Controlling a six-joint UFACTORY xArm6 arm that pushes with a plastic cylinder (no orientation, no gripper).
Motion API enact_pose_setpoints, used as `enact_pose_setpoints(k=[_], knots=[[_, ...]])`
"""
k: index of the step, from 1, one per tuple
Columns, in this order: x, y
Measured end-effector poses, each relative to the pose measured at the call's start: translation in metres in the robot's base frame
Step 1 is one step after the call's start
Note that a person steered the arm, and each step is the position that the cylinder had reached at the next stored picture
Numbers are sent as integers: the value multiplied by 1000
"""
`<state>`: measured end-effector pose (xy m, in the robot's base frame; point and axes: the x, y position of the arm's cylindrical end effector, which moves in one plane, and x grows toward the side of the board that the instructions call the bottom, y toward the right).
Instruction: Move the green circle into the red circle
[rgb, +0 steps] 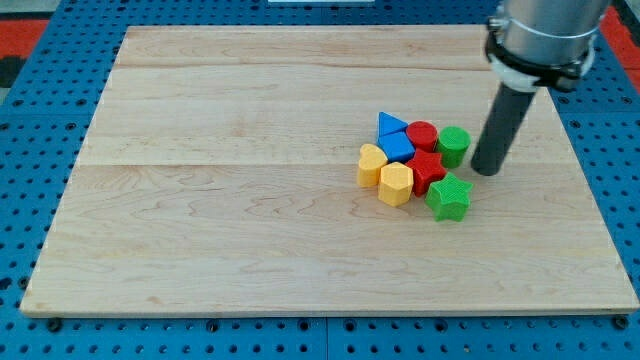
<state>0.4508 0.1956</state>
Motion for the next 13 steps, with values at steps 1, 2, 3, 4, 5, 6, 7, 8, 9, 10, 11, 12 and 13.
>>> enact_pose_setpoints(k=[1, 2, 3, 4, 5, 6, 7, 8, 9, 10, 11, 12, 13], knots=[[-11, 24], [-37, 25], [-64, 21], [-48, 21], [-26, 20], [-26, -2], [-22, -4], [-17, -13], [-15, -21], [-15, -31], [-12, -33], [-11, -33], [-13, -33]])
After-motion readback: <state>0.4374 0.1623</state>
